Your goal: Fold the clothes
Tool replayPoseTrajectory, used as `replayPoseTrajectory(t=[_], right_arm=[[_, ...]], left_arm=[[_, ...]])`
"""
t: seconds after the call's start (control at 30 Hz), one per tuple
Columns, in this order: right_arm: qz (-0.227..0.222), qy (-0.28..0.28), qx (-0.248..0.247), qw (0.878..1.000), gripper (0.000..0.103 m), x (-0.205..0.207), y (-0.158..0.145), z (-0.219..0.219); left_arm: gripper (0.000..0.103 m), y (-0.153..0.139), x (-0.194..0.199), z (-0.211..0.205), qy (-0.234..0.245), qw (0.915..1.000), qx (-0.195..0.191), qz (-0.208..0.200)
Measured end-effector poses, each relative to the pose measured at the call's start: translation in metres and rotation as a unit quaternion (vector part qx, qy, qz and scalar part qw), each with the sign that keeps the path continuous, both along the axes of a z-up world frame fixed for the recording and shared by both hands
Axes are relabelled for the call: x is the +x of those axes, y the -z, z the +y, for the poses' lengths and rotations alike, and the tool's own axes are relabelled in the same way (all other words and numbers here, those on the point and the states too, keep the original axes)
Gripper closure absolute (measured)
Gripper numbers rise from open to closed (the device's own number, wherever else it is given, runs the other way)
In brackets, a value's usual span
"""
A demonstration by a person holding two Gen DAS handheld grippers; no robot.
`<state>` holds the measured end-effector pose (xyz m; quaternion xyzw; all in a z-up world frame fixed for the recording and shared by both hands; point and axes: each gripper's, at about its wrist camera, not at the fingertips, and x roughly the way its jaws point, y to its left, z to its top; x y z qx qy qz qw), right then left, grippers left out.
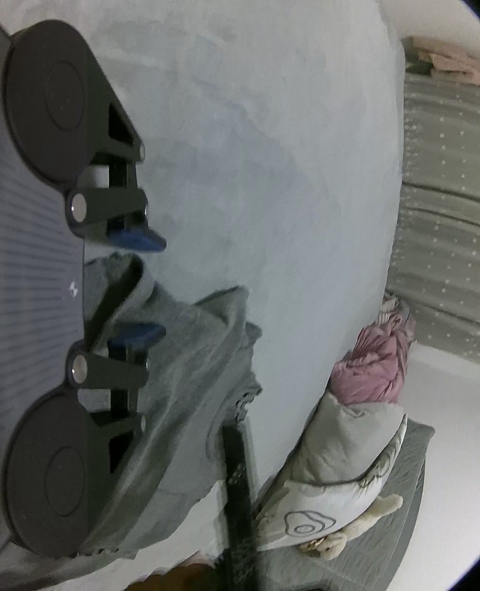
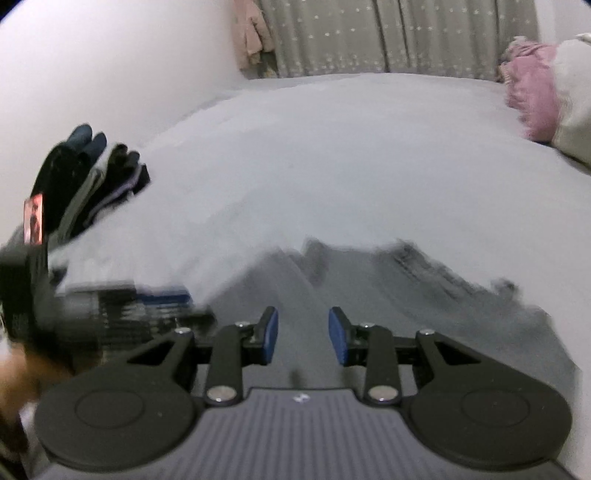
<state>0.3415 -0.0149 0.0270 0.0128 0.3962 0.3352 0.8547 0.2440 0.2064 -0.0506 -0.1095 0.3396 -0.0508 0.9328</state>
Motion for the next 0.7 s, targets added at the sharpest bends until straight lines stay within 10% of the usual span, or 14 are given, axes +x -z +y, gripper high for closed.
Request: replayPoseTrajectory(t=[0.47,0.7], right_arm=[[0.030,-0.011,-0.171,0.985,0.078,0.048,0.018,0.134],[-0.004,0.009,-0.229,0.973,0.102,0.042,0.027,0.145]], left_arm=[[0.062,0.000,0.000,0.013,0.024,0.9995,-0.014,-0.016],[0.097,0.000,0.001,-0.003,0.051,0.9986,0.013,0.000]])
